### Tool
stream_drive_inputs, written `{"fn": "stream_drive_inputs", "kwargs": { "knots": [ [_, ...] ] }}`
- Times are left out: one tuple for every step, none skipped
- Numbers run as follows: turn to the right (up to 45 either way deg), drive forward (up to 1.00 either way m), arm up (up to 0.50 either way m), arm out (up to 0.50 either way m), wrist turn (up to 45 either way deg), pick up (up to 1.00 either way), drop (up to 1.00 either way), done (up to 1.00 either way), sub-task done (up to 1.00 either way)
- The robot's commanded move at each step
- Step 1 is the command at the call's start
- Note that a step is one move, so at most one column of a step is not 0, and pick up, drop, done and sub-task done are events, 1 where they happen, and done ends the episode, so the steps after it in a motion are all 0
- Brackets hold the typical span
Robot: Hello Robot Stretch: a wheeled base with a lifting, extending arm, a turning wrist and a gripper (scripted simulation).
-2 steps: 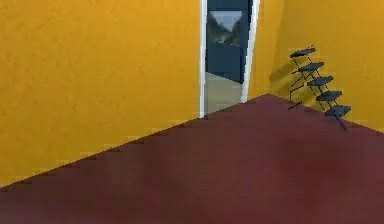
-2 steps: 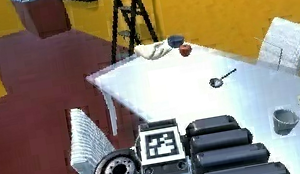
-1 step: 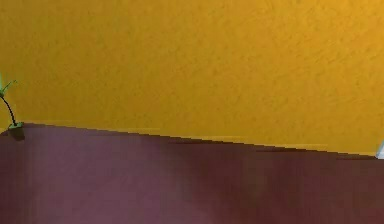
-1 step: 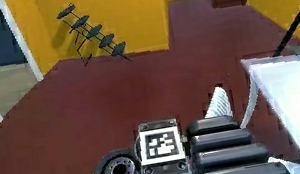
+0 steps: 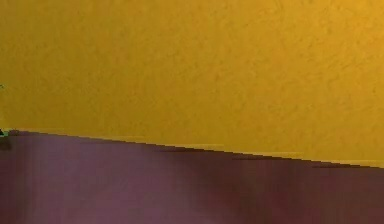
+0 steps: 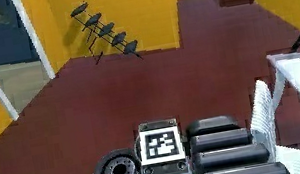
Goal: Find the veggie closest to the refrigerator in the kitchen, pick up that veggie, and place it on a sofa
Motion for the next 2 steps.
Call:
{"fn": "stream_drive_inputs", "kwargs": {
  "knots": [
    [45.0, 0.00, 0.00, 0.00, 0.0, 0.00, 0.00, 0.00, 0.00],
    [18.0, 0.00, 0.00, 0.00, 0.0, 0.00, 0.00, 0.00, 0.00]
  ]
}}
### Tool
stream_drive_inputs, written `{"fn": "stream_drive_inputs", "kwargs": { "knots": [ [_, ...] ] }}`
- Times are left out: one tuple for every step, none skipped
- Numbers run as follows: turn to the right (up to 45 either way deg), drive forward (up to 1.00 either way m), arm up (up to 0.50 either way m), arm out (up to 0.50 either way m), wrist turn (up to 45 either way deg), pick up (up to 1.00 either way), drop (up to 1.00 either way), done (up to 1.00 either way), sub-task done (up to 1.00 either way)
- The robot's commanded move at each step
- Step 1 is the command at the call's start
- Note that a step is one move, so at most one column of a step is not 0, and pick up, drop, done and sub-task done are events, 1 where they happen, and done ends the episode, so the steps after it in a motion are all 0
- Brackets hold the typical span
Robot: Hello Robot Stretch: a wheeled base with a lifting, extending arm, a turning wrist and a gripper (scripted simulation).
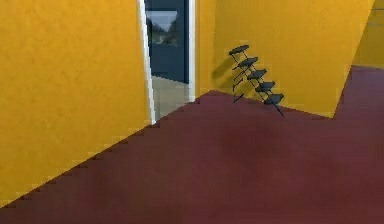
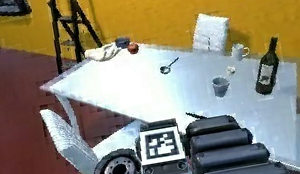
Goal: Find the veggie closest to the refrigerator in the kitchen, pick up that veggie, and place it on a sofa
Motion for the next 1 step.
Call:
{"fn": "stream_drive_inputs", "kwargs": {
  "knots": [
    [0.0, 1.00, 0.00, 0.00, 0.0, 0.00, 0.00, 0.00, 0.00]
  ]
}}
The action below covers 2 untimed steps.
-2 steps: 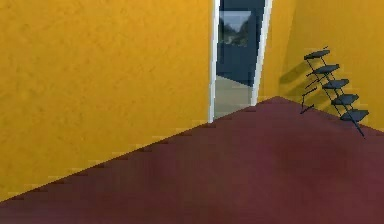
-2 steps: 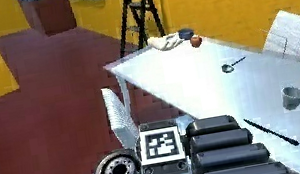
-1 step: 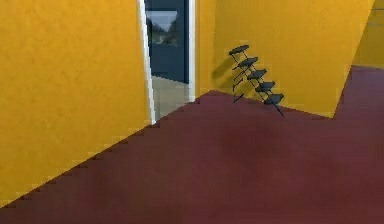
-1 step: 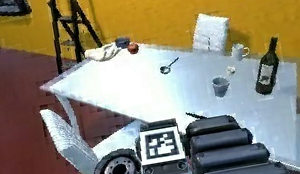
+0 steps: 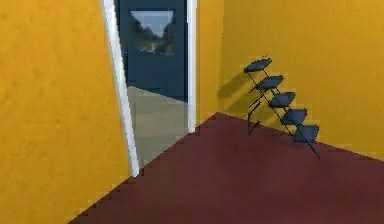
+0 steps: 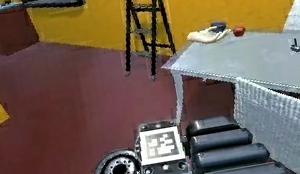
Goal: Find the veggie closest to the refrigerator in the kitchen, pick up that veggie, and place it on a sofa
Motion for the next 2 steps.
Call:
{"fn": "stream_drive_inputs", "kwargs": {
  "knots": [
    [0.0, 1.00, 0.00, 0.00, 0.0, 0.00, 0.00, 0.00, 0.00],
    [0.0, 0.45, 0.00, 0.00, 0.0, 0.00, 0.00, 0.00, 0.00]
  ]
}}
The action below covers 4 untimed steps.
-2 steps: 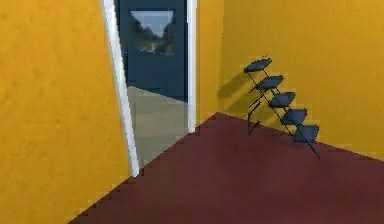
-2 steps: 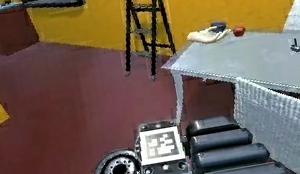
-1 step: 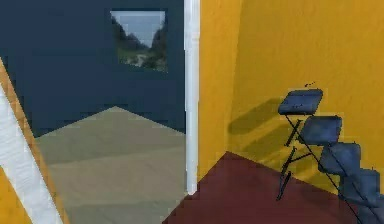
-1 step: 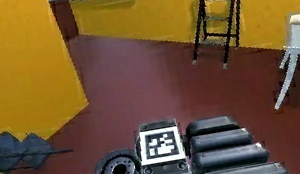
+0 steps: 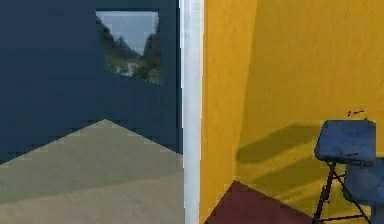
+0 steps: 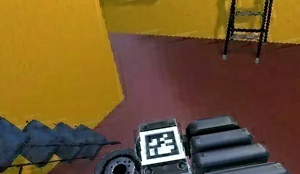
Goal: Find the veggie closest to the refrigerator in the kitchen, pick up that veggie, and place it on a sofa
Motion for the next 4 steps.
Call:
{"fn": "stream_drive_inputs", "kwargs": {
  "knots": [
    [30.0, 0.00, 0.00, 0.00, 0.0, 0.00, 0.00, 0.00, 0.00],
    [0.0, 0.25, 0.00, 0.00, 0.0, 0.00, 0.00, 0.00, 0.00],
    [-45.0, 0.00, 0.00, 0.00, 0.0, 0.00, 0.00, 0.00, 0.00],
    [-27.0, 0.00, 0.00, 0.00, 0.0, 0.00, 0.00, 0.00, 0.00]
  ]
}}
